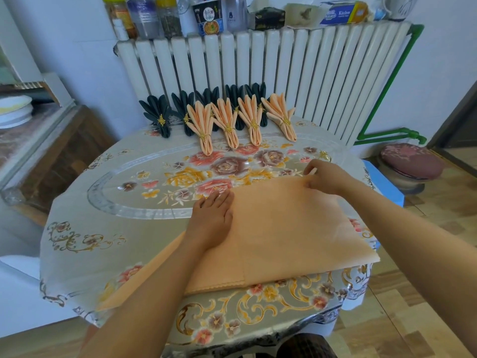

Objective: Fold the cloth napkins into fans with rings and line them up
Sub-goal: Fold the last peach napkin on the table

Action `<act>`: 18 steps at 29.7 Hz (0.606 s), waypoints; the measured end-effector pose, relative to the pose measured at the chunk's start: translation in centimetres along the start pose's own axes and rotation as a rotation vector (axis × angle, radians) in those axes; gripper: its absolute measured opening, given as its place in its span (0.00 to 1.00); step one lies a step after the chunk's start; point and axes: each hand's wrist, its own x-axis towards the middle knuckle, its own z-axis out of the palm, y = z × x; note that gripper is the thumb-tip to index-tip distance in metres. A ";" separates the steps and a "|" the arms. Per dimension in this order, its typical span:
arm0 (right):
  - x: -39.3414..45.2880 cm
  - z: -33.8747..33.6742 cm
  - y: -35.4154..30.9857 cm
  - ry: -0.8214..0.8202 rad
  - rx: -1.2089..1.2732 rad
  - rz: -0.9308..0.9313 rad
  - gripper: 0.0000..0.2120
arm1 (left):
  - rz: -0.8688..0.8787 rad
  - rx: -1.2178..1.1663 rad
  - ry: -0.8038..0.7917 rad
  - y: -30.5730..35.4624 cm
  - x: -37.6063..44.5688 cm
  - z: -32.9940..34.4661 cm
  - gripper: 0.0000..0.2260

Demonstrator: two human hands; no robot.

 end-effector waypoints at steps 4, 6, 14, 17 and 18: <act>-2.6 -0.1 -0.2 0.084 0.172 -0.047 0.08 | -0.015 -0.008 -0.014 -0.3 0.0 -0.1 0.23; -4.8 0.2 -0.7 0.142 0.268 -0.085 0.05 | -0.011 -0.006 -0.015 -0.2 0.0 -0.1 0.23; -12.9 6.3 -3.1 0.288 0.420 -0.201 0.08 | -0.016 -0.095 -0.015 0.3 -0.3 -0.6 0.24; -14.5 8.9 -3.3 0.276 0.345 -0.240 0.07 | -0.016 -0.096 -0.026 0.4 -0.5 -0.8 0.24; -14.7 9.3 -3.3 0.281 0.304 -0.247 0.08 | -0.017 -0.090 -0.032 0.3 -0.5 -0.8 0.24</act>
